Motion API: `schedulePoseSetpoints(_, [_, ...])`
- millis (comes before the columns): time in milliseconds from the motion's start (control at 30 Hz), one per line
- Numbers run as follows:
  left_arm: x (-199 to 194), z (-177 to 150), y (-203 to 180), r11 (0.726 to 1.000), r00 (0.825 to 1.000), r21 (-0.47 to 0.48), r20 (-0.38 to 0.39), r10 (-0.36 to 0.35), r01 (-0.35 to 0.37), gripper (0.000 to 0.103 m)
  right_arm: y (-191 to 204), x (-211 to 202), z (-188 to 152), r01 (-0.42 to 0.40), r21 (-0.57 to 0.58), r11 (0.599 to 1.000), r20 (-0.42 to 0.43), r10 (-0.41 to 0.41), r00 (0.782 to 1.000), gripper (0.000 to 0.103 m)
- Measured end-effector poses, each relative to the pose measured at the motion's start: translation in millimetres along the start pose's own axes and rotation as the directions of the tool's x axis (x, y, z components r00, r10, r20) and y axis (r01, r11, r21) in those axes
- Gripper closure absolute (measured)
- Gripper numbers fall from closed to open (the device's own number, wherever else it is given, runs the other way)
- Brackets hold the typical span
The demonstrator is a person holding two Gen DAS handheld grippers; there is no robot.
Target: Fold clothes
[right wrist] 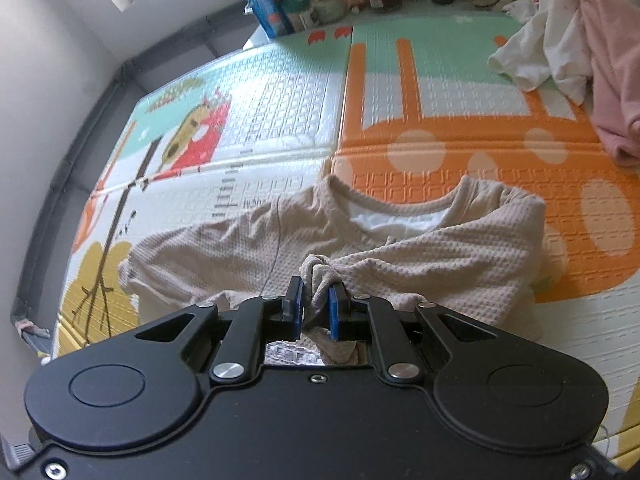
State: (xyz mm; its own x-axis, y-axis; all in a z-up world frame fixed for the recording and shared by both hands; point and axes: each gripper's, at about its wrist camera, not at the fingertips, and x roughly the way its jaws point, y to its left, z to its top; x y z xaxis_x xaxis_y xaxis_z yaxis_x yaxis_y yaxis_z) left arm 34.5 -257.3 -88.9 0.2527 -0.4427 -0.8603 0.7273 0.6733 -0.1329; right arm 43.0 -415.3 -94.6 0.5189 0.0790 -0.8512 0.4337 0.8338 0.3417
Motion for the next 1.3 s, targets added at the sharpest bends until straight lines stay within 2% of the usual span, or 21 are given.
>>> schedulePoseSetpoints(333, [12.2, 1.1, 5.9, 1.000, 0.999, -0.010, -0.045, 0.020, -0.020, 0.013, -0.1, 24.9, -3.6, -0.025, 0.004, 1.000, -0.073, 0.025, 0.997, 0.086])
schedulePoseSetpoints(500, [13.1, 2.5, 7.4, 1.000, 0.998, -0.012, -0.053, 0.024, -0.024, 0.013, 4.8, 12.9, -1.1, -0.046, -0.004, 0.999, -0.062, 0.045, 0.997, 0.080])
schedulePoseSetpoints(667, [11.9, 5.7, 5.8, 1.000, 0.998, -0.015, -0.053, 0.021, -0.022, 0.013, 8.0, -10.3, 4.6, -0.061, -0.017, 0.998, -0.024, 0.060, 0.998, 0.080])
schedulePoseSetpoints(967, [6.1, 13.5, -10.5, 1.000, 0.999, 0.015, -0.031, 0.007, -0.007, 0.012, -8.3, -49.4, 13.5, 0.014, -0.038, 0.999, 0.085, -0.011, 0.996, 0.080])
schedulePoseSetpoints(1300, [18.4, 26.3, -27.4, 0.999, 1.000, 0.046, -0.025, 0.014, -0.013, 0.012, -68.5, -53.2, 5.1, 0.095, 0.071, 0.993, 0.086, -0.101, 0.991, 0.084])
